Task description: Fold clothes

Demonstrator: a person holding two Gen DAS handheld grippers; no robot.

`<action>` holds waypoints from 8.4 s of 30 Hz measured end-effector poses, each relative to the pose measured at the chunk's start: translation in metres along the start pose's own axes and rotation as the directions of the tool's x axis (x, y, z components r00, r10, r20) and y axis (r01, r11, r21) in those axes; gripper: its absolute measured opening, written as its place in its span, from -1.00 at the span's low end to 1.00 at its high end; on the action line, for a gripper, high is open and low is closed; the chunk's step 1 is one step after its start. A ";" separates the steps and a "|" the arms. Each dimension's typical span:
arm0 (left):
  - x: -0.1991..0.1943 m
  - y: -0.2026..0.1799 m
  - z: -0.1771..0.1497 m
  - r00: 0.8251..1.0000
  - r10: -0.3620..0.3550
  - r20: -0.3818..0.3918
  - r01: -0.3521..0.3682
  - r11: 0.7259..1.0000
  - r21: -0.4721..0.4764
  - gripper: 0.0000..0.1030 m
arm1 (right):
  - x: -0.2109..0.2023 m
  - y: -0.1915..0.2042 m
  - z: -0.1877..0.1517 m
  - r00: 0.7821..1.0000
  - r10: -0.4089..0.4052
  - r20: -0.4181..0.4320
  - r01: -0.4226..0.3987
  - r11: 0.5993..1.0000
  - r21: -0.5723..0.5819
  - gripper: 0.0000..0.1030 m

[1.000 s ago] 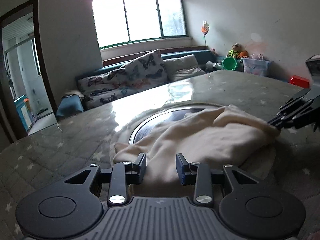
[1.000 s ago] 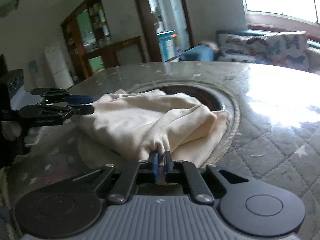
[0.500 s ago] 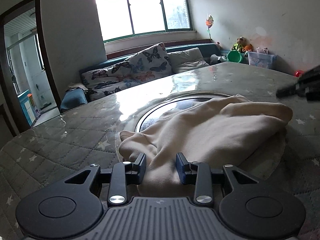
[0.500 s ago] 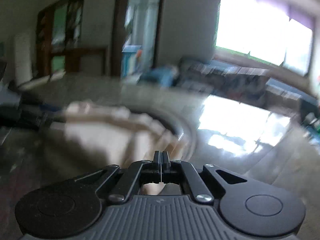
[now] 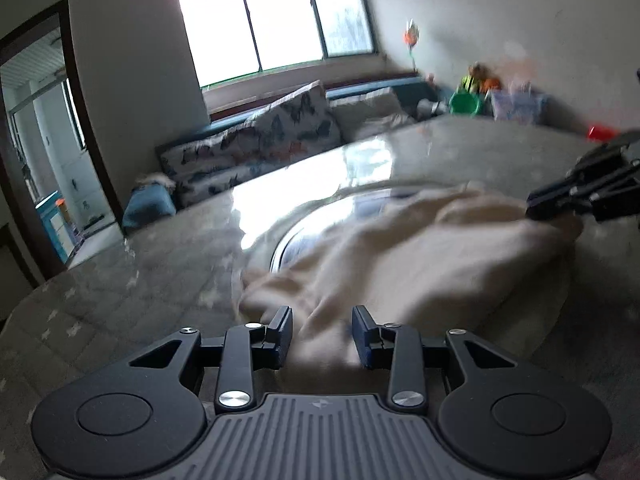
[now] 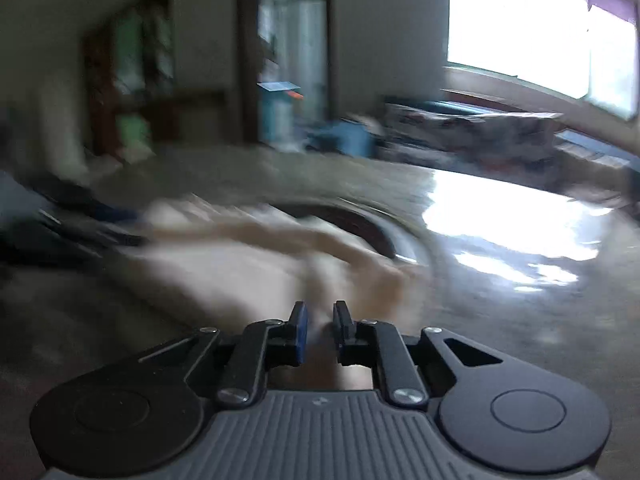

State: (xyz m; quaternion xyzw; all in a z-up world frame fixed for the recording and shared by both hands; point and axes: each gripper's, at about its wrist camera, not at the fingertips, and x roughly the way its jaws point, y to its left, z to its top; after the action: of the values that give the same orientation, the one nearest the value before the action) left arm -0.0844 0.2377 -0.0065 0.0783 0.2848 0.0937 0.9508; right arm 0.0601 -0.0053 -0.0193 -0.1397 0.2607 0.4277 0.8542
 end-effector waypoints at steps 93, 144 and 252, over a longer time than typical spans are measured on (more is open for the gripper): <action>0.004 0.076 0.002 0.991 0.078 -0.105 -0.103 0.957 -0.272 -0.75 | 0.080 -0.031 0.034 0.989 0.110 -0.100 -0.107 0.994 0.038 1.00; 0.054 -0.001 0.021 0.991 -0.117 -0.058 0.098 0.959 -0.268 1.00 | 0.071 -0.030 0.038 0.991 0.099 -0.091 -0.093 0.993 0.070 0.96; 0.023 -0.009 0.014 0.998 0.050 -0.042 -0.056 0.982 -0.182 1.00 | 0.009 0.048 0.025 0.994 0.098 -0.053 -0.100 0.995 -0.020 -0.09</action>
State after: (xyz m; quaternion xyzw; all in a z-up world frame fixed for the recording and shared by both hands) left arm -0.0565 0.2326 -0.0092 -0.0036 0.2906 0.1461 0.9456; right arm 0.0345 0.0407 -0.0044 -0.1471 0.2847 0.4686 0.8233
